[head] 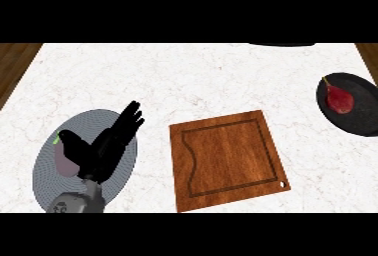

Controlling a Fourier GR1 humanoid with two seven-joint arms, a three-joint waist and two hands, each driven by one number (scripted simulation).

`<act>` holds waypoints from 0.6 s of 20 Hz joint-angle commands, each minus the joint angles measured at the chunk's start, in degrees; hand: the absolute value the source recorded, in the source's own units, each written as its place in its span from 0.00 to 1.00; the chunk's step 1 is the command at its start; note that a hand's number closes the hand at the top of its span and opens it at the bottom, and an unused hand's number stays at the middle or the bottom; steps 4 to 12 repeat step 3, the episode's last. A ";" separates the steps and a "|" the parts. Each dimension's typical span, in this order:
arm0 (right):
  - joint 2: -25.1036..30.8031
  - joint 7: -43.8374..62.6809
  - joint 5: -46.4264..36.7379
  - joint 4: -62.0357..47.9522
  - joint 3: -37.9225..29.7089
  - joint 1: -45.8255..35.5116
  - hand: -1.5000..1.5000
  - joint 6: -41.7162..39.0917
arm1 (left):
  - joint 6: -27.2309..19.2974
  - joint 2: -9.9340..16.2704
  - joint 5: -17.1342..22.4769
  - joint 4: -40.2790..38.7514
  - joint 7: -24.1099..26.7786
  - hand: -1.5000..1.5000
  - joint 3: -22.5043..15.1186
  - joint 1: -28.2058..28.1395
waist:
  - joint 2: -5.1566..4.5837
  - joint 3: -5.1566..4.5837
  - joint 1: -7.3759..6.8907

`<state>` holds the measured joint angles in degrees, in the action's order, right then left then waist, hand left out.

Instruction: Pick the pear from the cutting board and place it in the pan

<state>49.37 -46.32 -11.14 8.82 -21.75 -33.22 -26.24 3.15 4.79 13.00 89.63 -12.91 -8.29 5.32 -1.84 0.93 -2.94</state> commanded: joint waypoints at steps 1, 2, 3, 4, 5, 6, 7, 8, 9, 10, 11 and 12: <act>0.72 -8.35 -0.22 1.11 0.61 2.62 0.00 -9.69 | -0.40 -0.42 -0.22 -0.57 0.48 0.50 0.03 -0.61 | 0.15 -0.01 0.48; 0.53 -8.15 0.11 1.23 0.33 2.67 0.00 -8.75 | -0.26 -0.62 -0.23 -0.48 0.11 0.50 -0.52 -1.07 | 0.17 -0.01 0.28; 1.84 -7.16 0.16 1.21 0.51 2.54 0.00 -11.21 | -0.33 0.25 -0.11 -0.64 -0.50 0.50 0.61 0.66 | 0.18 -0.04 0.64; 1.84 -7.16 0.16 1.21 0.51 2.54 0.00 -11.21 | -0.33 0.25 -0.11 -0.64 -0.50 0.50 0.61 0.66 | 0.18 -0.04 0.64; 1.84 -7.16 0.16 1.21 0.51 2.54 0.00 -11.21 | -0.33 0.25 -0.11 -0.64 -0.50 0.50 0.61 0.66 | 0.18 -0.04 0.64; 1.84 -7.16 0.16 1.21 0.51 2.54 0.00 -11.21 | -0.33 0.25 -0.11 -0.64 -0.50 0.50 0.61 0.66 | 0.18 -0.04 0.64; 1.84 -7.16 0.16 1.21 0.51 2.54 0.00 -11.21 | -0.33 0.25 -0.11 -0.64 -0.50 0.50 0.61 0.66 | 0.18 -0.04 0.64; 1.84 -7.16 0.16 1.21 0.51 2.54 0.00 -11.21 | -0.33 0.25 -0.11 -0.64 -0.50 0.50 0.61 0.66 | 0.18 -0.04 0.64; 1.84 -7.16 0.16 1.21 0.51 2.54 0.00 -11.21 | -0.33 0.25 -0.11 -0.64 -0.50 0.50 0.61 0.66 | 0.18 -0.04 0.64; 1.84 -7.16 0.16 1.21 0.51 2.54 0.00 -11.21 | -0.33 0.25 -0.11 -0.64 -0.50 0.50 0.61 0.66 | 0.18 -0.04 0.64; 1.84 -7.16 0.16 1.21 0.51 2.54 0.00 -11.21 | -0.33 0.25 -0.11 -0.64 -0.50 0.50 0.61 0.66 | 0.18 -0.04 0.64; 1.84 -7.16 0.16 1.21 0.51 2.54 0.00 -11.21 | -0.33 0.25 -0.11 -0.64 -0.50 0.50 0.61 0.66 | 0.18 -0.04 0.64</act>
